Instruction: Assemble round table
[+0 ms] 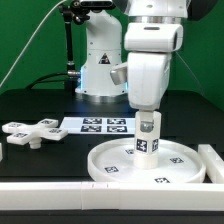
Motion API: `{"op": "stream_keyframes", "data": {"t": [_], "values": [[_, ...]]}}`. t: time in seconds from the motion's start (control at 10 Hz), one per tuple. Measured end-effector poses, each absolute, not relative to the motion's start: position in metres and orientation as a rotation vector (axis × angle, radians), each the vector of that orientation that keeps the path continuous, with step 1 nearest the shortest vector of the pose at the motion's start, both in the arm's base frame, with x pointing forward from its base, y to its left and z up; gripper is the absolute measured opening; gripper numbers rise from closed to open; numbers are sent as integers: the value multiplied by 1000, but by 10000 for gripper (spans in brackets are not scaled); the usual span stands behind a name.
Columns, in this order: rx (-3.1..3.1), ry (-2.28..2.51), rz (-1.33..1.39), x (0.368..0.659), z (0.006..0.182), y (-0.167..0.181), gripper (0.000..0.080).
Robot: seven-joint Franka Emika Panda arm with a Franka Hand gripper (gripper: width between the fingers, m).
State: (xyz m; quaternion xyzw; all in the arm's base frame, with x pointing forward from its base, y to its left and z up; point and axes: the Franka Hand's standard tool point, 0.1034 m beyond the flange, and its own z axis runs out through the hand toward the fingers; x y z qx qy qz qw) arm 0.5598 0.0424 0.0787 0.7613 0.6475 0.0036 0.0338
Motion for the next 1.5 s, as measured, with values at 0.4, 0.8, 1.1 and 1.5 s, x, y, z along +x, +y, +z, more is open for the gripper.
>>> {"op": "stream_keyframes", "data": {"t": [0.4,0.8,1.1,1.5], "values": [[2002,2280,-45,562,79,41,649],[1980,2294,-52,562,79,37,521],[2011,2267,-51,562,79,37,407],[2535,1720,-108,553,78,38,407]]}}
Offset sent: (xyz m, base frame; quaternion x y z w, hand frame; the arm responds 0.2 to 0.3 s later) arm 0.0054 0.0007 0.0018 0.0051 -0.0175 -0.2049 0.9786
